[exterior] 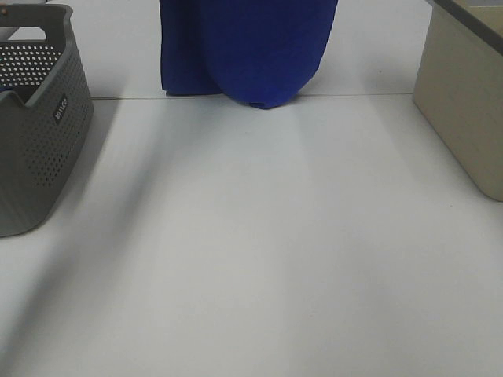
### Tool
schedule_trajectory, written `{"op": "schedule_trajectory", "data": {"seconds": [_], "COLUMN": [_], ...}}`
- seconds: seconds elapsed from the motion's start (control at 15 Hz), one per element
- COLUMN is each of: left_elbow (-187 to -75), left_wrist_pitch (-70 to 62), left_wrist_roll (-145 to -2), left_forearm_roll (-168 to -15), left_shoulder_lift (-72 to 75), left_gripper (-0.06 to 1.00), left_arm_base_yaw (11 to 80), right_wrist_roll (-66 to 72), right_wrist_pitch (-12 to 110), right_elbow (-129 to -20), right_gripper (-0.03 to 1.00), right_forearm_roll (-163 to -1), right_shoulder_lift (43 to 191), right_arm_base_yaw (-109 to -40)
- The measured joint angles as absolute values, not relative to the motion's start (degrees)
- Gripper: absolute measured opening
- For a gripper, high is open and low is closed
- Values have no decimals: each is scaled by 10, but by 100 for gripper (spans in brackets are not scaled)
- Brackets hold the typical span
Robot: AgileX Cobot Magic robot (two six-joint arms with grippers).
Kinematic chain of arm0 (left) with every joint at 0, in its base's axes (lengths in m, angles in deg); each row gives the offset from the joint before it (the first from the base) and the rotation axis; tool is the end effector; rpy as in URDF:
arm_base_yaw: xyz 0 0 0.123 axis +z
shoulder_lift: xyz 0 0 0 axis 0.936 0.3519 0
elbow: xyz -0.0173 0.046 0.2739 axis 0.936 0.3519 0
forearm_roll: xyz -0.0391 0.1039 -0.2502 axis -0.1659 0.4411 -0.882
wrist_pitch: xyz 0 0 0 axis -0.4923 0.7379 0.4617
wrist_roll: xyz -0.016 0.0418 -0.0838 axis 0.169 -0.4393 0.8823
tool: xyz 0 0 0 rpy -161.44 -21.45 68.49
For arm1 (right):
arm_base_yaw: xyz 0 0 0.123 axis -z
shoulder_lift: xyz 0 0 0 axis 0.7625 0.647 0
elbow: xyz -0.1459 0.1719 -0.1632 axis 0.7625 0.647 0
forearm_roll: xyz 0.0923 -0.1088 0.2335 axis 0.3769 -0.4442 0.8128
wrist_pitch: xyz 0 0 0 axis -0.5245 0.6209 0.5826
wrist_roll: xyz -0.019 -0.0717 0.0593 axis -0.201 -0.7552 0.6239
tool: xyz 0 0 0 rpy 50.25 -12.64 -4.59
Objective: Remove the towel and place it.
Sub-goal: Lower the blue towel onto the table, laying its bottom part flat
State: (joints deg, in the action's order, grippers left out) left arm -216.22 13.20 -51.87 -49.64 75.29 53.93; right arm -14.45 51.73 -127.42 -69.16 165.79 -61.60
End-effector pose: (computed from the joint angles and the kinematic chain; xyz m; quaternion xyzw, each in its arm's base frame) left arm 0.5505 -0.1633 0.4179 0.2604 0.3872 0.1639 0.8692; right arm 0.5169 0.1161 0.4391 -0.2094 0.6428 -0.0253 0.7364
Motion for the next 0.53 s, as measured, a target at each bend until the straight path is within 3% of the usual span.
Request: {"op": "schedule_trajectory", "data": {"seconds": [0.53], "left_elbow": [-2162], "left_wrist_pitch": [88], "left_wrist_roll": [-519], "left_forearm_roll": [-494], "left_shoulder_lift": [753], "left_gripper": [0], "left_arm_base_yaw": [539], "right_wrist_roll": [-149], "right_wrist_pitch": [550], "right_elbow": [-1274], "right_gripper": [2], "right_forearm_roll": [-700], "right_shoulder_lift": [1658], "right_arm_base_yaw": [-616]}}
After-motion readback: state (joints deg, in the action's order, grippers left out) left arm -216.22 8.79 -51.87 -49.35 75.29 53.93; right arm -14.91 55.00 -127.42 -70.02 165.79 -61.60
